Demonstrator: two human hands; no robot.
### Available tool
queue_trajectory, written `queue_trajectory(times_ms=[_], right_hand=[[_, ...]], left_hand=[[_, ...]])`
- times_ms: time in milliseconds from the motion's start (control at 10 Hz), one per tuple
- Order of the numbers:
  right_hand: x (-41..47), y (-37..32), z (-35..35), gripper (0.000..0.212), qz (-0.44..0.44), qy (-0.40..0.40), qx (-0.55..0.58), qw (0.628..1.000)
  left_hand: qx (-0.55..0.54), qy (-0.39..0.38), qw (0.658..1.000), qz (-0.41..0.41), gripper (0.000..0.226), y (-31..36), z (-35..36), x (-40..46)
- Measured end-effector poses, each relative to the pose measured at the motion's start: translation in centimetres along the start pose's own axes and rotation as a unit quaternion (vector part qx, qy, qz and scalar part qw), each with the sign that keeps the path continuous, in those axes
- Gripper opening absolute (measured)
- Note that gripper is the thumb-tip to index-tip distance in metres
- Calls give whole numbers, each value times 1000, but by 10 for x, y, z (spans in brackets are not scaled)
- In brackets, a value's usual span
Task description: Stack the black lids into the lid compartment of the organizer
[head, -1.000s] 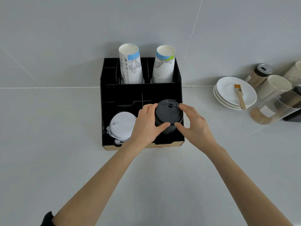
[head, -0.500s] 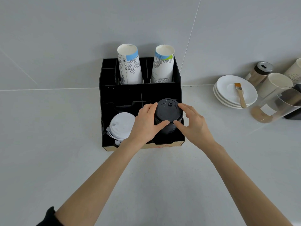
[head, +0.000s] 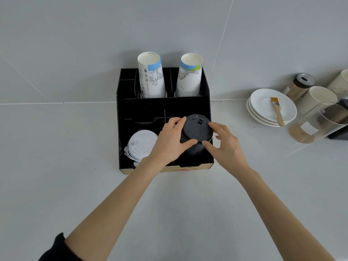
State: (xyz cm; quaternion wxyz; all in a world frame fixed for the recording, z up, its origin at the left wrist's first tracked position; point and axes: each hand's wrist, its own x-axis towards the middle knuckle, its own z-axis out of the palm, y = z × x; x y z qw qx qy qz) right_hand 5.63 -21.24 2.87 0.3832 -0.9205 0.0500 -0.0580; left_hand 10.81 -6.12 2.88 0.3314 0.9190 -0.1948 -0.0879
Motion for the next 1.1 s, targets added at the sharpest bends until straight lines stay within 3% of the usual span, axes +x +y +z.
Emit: queue_trajectory(times_ms=[600, 1100], right_hand=[[1, 0, 2, 49, 3, -14, -17, 1000], [-1, -10, -4, 56, -1, -21, -71, 997]], left_hand=[[-44, -16, 999, -25, 69, -6, 3, 0], [13, -21, 1000, -14, 74, -7, -13, -8]])
